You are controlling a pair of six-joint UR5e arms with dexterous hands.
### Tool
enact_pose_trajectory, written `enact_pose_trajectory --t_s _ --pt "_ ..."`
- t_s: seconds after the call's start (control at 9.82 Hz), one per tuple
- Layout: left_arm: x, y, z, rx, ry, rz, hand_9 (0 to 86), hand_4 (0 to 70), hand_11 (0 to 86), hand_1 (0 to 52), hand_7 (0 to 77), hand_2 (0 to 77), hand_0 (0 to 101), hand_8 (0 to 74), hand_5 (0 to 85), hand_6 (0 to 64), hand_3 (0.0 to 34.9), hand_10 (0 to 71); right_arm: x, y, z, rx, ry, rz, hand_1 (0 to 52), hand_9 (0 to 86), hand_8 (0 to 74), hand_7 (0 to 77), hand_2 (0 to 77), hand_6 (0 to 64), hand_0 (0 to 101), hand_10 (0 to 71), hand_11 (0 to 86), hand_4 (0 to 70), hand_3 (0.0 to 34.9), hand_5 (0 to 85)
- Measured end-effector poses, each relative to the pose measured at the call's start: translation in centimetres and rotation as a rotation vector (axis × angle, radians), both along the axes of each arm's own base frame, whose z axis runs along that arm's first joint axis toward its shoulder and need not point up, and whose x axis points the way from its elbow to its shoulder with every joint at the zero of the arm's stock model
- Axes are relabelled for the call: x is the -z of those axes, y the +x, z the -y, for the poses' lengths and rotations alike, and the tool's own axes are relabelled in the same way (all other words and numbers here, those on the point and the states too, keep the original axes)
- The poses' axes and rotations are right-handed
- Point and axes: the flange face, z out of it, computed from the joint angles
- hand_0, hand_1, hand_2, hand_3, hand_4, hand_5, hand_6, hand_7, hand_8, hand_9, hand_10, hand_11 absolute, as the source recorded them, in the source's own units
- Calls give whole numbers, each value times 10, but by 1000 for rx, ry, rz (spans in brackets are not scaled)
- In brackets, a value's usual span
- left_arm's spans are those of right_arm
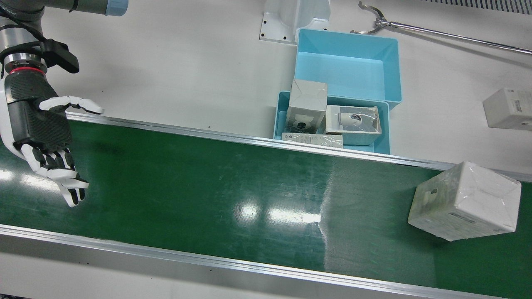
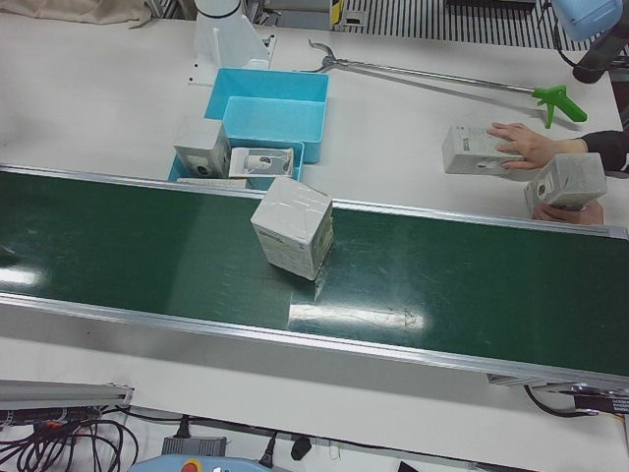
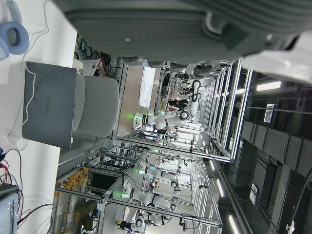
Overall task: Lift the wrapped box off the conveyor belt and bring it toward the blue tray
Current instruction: 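Hold the open right hand over the belt while the wrapped box approaches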
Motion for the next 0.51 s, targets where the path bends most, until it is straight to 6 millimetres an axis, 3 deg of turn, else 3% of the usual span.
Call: enact_pose_trajectory --t_s 0.2,0.51 --pt "0 0 0 0 0 0 0 0 0 0 0 5 0 0 11 5 0 5 -4 -5 8 2 -12 3 196 93 22 256 240 76 500 44 71 142 128 300" --pt "0 0 0 0 0 0 0 0 0 0 0 5 0 0 11 0 0 0 0 -6 10 8 -10 19 196 98 38 251 240 76 500 27 60 131 129 300"
